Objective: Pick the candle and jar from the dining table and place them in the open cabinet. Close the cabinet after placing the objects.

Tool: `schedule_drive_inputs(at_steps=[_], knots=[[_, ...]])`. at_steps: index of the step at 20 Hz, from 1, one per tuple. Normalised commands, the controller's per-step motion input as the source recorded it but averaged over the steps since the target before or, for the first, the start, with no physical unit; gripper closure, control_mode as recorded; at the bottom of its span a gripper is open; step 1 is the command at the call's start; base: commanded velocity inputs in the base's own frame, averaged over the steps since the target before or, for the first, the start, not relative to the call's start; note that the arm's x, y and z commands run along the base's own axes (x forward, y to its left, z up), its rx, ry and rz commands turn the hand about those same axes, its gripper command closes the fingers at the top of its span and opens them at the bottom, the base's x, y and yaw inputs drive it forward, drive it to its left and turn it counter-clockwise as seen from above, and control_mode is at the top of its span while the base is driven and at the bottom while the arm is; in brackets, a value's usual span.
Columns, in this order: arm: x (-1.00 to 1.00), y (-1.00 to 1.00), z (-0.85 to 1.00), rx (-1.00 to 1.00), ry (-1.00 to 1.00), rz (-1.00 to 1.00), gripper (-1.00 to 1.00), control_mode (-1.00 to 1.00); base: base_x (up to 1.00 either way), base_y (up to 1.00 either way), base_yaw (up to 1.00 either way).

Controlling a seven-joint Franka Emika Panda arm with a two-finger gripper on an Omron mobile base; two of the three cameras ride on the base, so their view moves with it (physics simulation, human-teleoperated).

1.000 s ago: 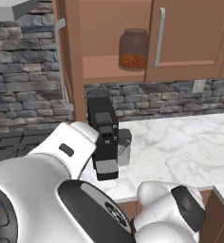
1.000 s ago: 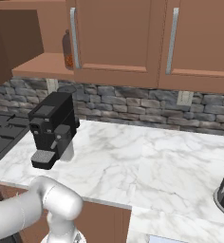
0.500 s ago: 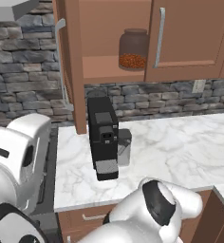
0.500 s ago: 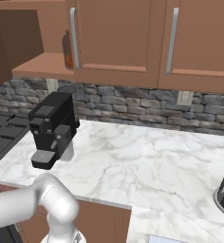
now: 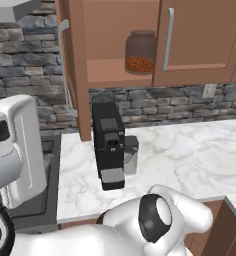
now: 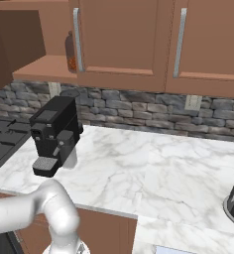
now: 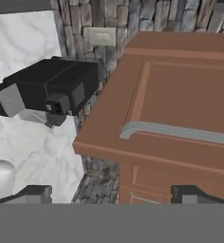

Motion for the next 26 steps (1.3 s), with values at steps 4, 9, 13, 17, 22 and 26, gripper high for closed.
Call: schedule_drive_inputs(at_steps=[4,9,13,17,22,26], knots=[[0.0,0.0,0.03,-0.11,0.04,-0.21,-1.0,-1.0,0.0,0.0,0.0],[0.05,0.0,0.0,-0.06,0.06,-0.21,-1.0,-1.0,0.0,0.0,0.0],[0.45,0.01,0.05,-0.04,0.1,-0.18,-1.0,-1.0,0.0,0.0,0.0],[0.52,0.13,0.12,-0.13,0.06,-0.15,-1.0,-1.0,0.0,0.0,0.0],[0.47,0.1,0.02,-0.25,0.0,-0.12,-1.0,-1.0,0.0,0.0,0.0],[0.41,0.0,0.0,-0.17,0.05,-0.07,-1.0,-1.0,0.0,0.0,0.0]])
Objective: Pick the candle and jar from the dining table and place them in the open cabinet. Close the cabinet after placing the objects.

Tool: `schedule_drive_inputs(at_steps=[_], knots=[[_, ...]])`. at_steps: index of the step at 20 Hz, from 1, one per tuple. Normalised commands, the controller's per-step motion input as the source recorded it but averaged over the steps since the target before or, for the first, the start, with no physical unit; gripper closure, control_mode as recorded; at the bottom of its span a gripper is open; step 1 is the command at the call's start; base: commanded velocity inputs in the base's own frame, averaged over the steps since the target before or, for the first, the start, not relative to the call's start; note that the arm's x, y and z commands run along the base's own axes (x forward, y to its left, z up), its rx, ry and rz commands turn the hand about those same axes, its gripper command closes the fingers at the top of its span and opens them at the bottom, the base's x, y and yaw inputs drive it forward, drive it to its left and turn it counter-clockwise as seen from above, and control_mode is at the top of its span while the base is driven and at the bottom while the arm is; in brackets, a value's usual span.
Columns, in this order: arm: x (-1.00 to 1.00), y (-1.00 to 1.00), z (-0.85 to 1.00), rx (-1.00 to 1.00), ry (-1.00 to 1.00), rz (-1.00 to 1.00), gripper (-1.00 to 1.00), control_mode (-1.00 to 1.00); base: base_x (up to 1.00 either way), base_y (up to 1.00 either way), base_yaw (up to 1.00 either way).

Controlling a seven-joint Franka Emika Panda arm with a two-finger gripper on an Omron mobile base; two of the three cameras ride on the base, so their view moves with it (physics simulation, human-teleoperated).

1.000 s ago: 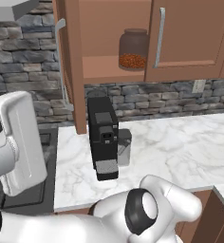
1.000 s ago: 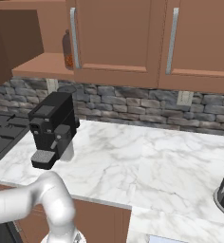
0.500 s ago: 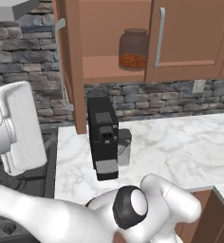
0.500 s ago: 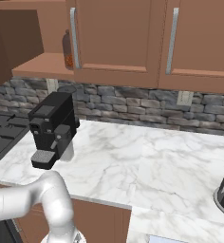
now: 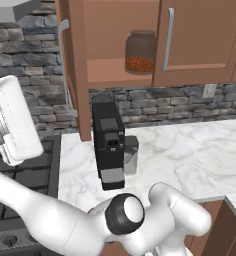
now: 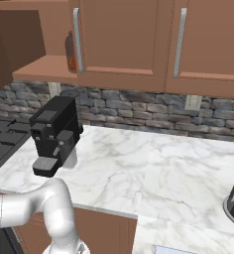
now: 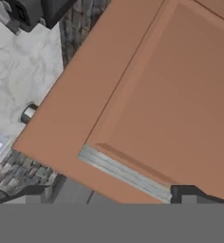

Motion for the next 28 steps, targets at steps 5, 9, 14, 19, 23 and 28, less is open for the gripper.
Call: schedule_drive_inputs(at_steps=[5,9,14,19,23,28], knots=[[0.11,0.0,0.0,-0.06,0.03,-0.02,-1.0,-1.0,0.0,0.0,0.0],[0.0,-0.11,0.11,0.0,0.0,-0.01,-1.0,-1.0,0.0,0.0,0.0],[0.0,-0.13,0.01,0.0,0.01,-0.03,-1.0,-1.0,0.0,0.0,0.0],[0.0,-0.31,0.0,0.0,0.04,0.0,-1.0,-1.0,0.0,0.0,0.0],[0.01,-0.36,0.0,0.0,0.02,0.0,-1.0,-1.0,0.0,0.0,0.0],[-0.01,-0.41,0.01,-0.06,0.0,0.02,-1.0,-1.0,0.0,0.0,0.0]])
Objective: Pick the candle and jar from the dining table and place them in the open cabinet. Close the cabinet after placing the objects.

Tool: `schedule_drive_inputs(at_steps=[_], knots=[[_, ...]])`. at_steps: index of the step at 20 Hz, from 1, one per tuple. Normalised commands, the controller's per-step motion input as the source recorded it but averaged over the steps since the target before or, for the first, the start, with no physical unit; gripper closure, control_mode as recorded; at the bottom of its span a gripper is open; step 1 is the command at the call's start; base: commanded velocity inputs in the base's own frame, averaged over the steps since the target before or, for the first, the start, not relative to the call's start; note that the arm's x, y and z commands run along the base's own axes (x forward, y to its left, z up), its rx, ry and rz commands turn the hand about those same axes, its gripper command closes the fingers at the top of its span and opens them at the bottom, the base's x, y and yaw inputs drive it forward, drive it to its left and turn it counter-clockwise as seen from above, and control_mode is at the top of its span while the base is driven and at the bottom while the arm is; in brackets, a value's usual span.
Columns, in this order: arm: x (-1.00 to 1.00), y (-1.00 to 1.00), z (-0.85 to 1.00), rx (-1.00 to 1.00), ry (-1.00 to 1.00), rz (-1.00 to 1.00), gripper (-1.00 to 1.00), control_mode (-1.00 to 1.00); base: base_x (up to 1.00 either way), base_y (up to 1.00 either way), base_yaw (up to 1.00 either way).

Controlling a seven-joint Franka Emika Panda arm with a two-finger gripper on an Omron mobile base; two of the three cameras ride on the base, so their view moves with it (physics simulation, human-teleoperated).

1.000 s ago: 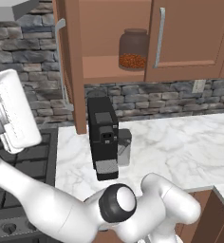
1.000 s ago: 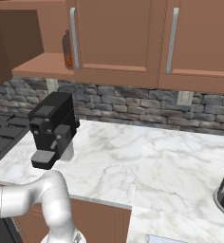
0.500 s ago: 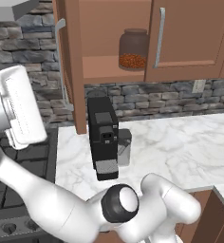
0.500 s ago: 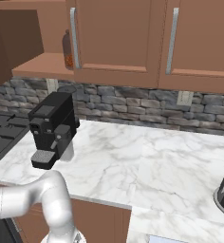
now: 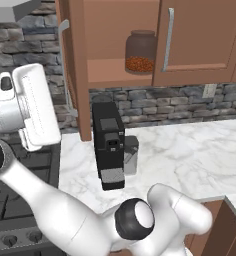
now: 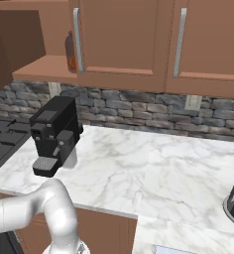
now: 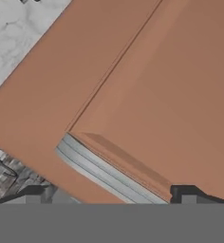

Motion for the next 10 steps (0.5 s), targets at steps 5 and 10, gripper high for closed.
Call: schedule_drive_inputs(at_steps=[5,10], knots=[[-0.11,-0.47,0.07,-0.08,0.0,0.06,-1.0,-1.0,0.0,0.0,0.0],[-0.28,-0.62,0.13,-0.05,0.0,0.09,-1.0,-1.0,0.0,0.0,0.0]])
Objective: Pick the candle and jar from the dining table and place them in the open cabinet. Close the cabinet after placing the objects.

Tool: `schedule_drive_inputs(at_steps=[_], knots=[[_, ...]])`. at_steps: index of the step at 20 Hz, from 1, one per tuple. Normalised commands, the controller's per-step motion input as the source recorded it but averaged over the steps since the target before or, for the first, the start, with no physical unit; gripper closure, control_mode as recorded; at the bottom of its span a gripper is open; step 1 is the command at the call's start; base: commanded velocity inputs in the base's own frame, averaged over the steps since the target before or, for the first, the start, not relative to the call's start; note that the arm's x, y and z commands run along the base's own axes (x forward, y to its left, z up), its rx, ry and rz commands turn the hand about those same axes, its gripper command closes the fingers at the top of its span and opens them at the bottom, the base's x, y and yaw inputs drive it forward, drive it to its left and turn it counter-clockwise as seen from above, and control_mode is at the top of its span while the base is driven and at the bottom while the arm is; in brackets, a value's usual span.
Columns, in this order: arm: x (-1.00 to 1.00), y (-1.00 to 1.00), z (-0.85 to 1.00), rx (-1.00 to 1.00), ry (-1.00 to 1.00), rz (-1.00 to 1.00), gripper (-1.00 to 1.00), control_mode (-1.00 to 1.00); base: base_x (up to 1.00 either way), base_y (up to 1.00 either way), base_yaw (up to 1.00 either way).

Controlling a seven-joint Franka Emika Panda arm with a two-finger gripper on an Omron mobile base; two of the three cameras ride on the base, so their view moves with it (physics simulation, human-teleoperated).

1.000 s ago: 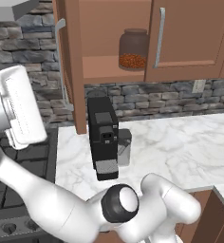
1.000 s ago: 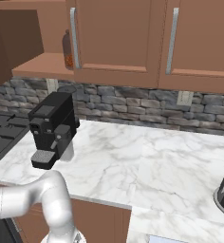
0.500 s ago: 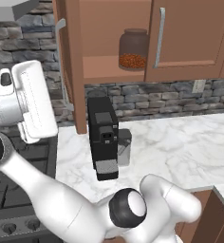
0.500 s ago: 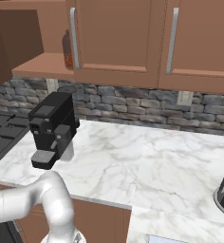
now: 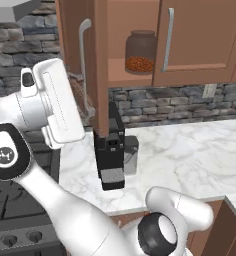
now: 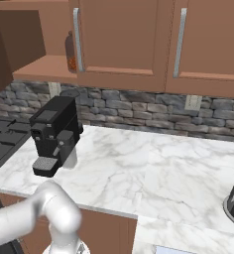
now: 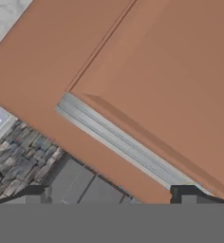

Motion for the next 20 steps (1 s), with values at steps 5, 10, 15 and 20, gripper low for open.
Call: schedule_drive_inputs(at_steps=[5,10,15,20], knots=[[-0.15,-0.96,0.1,0.07,0.02,0.25,-1.0,-1.0,0.0,0.0,0.0],[0.0,-1.0,0.0,0.2,0.13,0.35,-1.0,-1.0,0.0,0.0,0.0],[0.43,-0.85,0.05,0.13,0.18,0.38,-1.0,-1.0,0.0,0.0,0.0],[0.7,-0.82,0.49,0.06,0.2,0.31,-1.0,-1.0,0.0,0.0,0.0]])
